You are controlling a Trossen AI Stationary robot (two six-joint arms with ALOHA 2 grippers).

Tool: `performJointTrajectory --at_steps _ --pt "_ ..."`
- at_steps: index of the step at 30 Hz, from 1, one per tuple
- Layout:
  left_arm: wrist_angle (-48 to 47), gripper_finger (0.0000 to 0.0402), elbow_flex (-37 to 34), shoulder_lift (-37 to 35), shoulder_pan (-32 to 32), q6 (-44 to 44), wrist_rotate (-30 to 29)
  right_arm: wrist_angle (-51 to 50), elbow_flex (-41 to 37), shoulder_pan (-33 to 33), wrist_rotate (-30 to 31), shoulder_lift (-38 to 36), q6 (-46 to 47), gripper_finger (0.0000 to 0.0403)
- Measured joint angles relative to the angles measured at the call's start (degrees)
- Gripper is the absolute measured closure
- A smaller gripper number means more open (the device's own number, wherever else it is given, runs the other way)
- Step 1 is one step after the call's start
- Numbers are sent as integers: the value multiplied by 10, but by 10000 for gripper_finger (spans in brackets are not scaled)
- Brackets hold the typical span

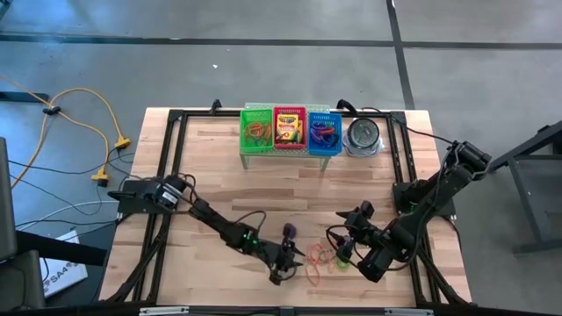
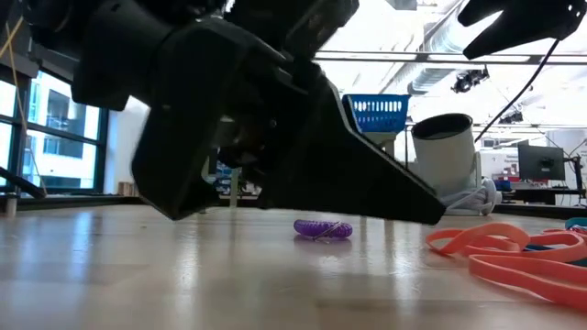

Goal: Pick & Place Office Desk Supplies
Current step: Put the orange rubber band into the green bin on the shelf

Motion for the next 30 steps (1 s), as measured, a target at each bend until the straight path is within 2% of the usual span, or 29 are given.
performJointTrajectory --at_steps 4,7,12,23,30 --pt "23 275 0 0 1 2 1 0 0 -1 12 9 -7 115" --pt "53 275 1 0 11 -44 0 2 0 -4 15 18 -13 115" --pt "42 275 0 1 21 -96 0 4 0 -12 16 21 -16 115" --pt "93 275 3 24 0 -34 -11 13 0 -13 30 21 -31 115" --pt "105 275 20 57 6 -70 -9 21 0 -13 26 21 -31 115"
